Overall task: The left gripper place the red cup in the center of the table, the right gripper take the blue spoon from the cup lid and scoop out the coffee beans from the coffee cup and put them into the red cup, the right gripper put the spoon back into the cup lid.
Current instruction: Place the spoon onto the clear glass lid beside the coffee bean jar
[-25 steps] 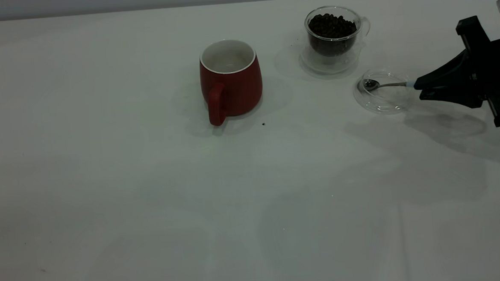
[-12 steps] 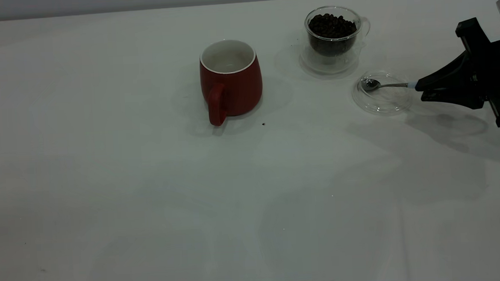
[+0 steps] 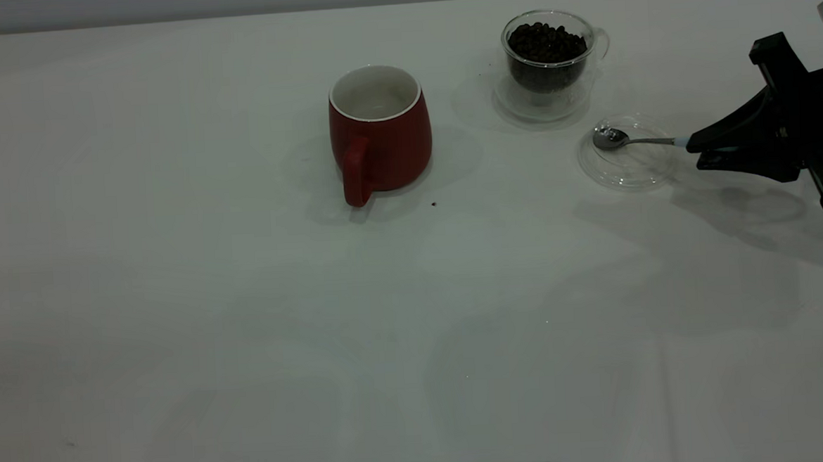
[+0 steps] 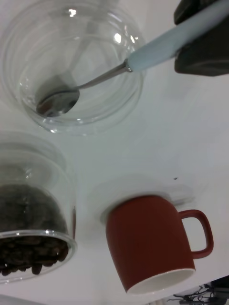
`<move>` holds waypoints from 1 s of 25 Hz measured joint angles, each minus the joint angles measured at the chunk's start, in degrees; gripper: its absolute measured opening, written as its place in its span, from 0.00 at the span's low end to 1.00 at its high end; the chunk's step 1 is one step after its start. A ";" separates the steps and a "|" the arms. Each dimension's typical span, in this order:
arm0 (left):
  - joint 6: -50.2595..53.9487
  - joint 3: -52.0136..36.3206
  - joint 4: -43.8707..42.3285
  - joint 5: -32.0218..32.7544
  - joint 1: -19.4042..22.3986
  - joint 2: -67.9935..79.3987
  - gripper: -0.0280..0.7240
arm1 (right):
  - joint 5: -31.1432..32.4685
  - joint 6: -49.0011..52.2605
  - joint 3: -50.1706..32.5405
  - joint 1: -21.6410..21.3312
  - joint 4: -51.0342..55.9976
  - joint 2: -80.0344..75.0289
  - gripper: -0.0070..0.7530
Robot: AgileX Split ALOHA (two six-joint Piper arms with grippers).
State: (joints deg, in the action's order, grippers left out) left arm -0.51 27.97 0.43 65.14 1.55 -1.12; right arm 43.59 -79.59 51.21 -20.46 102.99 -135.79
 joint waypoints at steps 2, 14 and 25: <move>0.06 0.00 0.00 0.00 0.00 0.00 0.80 | -0.71 0.00 0.00 0.00 0.00 0.00 0.21; 0.12 0.00 0.00 0.00 0.00 0.00 0.80 | -4.14 0.23 0.00 0.00 0.00 0.00 0.37; 0.12 0.00 0.00 0.00 0.00 0.00 0.80 | -1.52 0.42 0.00 0.00 0.00 -0.05 0.46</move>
State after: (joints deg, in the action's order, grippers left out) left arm -0.39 27.97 0.43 65.14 1.55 -1.12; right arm 42.07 -79.17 51.21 -20.46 102.99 -135.84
